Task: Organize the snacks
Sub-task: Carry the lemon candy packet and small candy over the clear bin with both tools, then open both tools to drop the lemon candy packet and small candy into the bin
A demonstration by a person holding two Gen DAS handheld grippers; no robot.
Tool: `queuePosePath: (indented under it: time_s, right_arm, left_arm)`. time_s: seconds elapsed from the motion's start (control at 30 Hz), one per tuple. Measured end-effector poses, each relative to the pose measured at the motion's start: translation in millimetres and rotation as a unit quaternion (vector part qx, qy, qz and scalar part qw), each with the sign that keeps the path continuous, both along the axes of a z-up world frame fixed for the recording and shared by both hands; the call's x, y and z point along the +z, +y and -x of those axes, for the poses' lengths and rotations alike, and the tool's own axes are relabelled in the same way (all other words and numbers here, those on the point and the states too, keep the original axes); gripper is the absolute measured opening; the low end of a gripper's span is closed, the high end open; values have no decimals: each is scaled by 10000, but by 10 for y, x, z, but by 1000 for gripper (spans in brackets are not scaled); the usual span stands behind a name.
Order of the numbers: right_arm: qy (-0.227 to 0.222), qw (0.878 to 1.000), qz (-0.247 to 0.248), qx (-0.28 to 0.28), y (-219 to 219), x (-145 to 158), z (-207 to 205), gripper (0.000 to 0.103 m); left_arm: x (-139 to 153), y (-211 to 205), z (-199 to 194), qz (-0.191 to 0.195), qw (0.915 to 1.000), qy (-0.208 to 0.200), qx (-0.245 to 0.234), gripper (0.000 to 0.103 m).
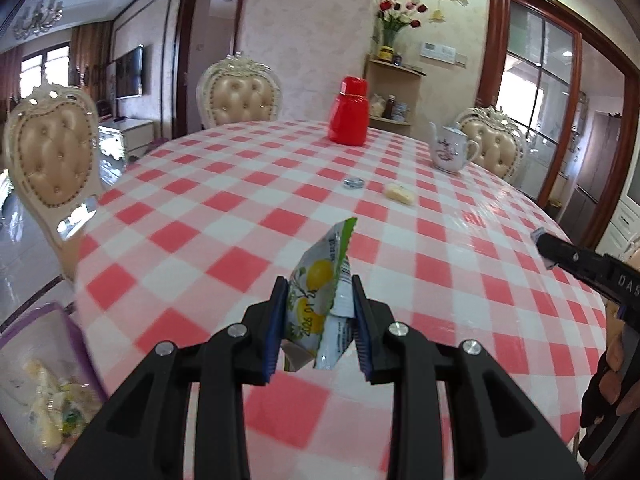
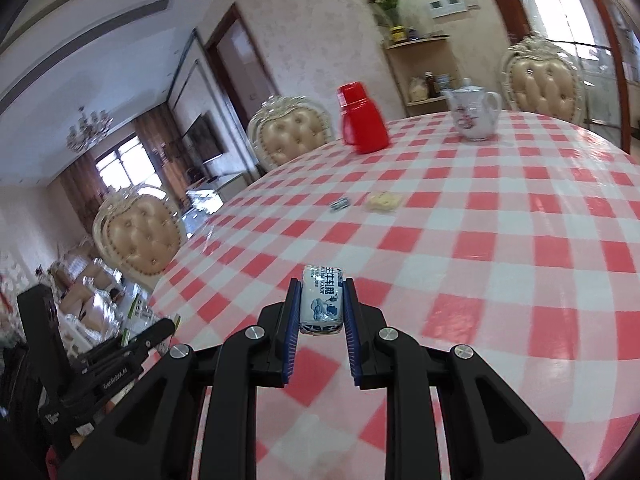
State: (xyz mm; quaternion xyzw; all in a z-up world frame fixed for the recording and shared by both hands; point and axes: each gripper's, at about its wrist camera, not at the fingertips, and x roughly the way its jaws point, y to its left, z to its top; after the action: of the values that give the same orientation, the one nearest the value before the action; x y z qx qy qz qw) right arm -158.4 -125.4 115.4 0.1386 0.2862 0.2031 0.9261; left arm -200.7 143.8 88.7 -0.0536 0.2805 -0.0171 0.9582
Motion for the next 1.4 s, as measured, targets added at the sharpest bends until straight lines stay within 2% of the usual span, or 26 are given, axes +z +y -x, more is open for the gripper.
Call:
queuePosePath:
  time_s: [0.27, 0.43, 0.73, 0.87, 1.03, 1.27, 1.3, 1.33, 1.4]
  right_arm:
    - [-139, 9953, 191, 943, 831, 44, 269, 21]
    - [-220, 9862, 391, 1596, 1414, 61, 490, 21]
    - [-188, 9579, 764, 2760, 2390, -16, 839, 21]
    - [-136, 9418, 830, 3255, 2725, -48, 993, 21]
    - [-68, 9244, 995, 3682, 3028, -148, 1157, 21]
    - [-31, 8977, 1062, 4277, 3280, -303, 1358, 21]
    - [-57, 8965, 1052, 4303, 3287, -306, 1374, 23]
    - [-79, 8969, 1033, 4298, 3284, -299, 1377, 26]
    - [-65, 8987, 942, 4282, 3259, -281, 1348, 26]
  left_arm:
    - [91, 576, 440, 15, 9987, -81, 502, 31]
    - [138, 926, 639, 14, 9961, -78, 882, 31]
    - [67, 1449, 839, -130, 9897, 199, 1413, 31]
    - [-2, 1660, 910, -406, 9857, 467, 1567, 31]
    - [-58, 1905, 996, -562, 9816, 698, 1684, 31]
    - [-77, 2165, 1100, -507, 9770, 821, 1900, 33]
    - [-77, 2188, 1104, -473, 9763, 837, 1939, 36]
    - [-73, 2206, 1114, -450, 9756, 837, 1979, 43]
    - [-49, 2215, 1141, -464, 9746, 777, 2047, 51]
